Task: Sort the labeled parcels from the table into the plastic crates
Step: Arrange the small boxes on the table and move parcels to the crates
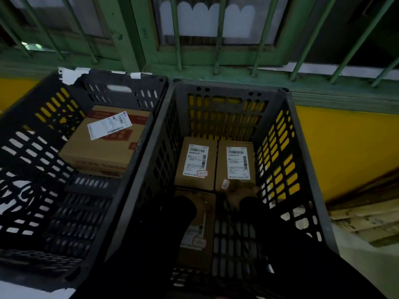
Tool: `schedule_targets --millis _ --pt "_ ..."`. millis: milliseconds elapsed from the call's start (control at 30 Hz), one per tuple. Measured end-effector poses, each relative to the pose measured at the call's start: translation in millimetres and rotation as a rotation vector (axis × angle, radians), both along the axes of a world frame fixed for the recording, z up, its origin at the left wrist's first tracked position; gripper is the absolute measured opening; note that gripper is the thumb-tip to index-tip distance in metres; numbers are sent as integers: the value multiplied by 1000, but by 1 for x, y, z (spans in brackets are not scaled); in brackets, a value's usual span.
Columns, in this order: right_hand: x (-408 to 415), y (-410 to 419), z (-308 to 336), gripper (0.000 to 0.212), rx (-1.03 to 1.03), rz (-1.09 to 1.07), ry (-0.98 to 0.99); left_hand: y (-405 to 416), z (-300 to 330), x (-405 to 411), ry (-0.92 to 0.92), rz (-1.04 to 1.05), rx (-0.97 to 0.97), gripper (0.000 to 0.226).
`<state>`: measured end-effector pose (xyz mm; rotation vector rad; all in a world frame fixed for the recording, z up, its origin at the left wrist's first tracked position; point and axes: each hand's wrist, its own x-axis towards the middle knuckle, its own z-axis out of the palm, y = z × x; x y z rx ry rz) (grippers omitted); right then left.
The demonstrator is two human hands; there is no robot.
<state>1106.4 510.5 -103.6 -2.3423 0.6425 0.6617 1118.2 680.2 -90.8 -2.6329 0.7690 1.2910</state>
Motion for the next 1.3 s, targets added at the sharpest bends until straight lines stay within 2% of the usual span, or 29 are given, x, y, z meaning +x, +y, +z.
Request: schedule_targets --millis 67,167,267,333,400,467,567,667,767,800,900,1000,1167,1300 --pt "-2 1 4 63 -1 -27 43 -1 7 1 63 -4 8 53" --pt "-2 2 8 52 -5 39 -1 -8 29 -5 108 51 2 45" --pt "3 0 19 44 -86 73 27 -8 44 -3 -43 113 -37 39" --pt "4 -1 36 54 -101 7 59 -7 59 -1 -81 118 -75 32" --pt "3 -3 51 67 -98 -63 15 -6 74 4 -141 114 -82 7" --pt "-1 -2 74 63 -90 -97 -55 -4 94 7 -190 105 -125 12" --pt "-11 -1 119 52 -16 -152 -209 -2 133 7 -256 121 -324 36" --pt "-31 -5 168 46 115 -250 -476 -6 180 5 -309 200 -629 37" --pt "-71 -15 206 26 227 -341 -750 -24 224 -7 -271 265 -871 27" --pt "-83 -19 216 21 261 -385 -824 -31 237 -13 -253 303 -959 30" --pt "-129 -37 243 26 308 -513 -986 -56 267 -44 -193 361 -1174 38" --pt "-177 -65 259 22 348 -615 -1102 -81 289 -89 -101 295 -1297 39" --pt "-275 -109 277 34 370 -751 -1186 -134 308 -167 36 299 -1425 33" --pt "-387 -155 288 16 335 -853 -1331 -198 321 -267 139 299 -1550 28"
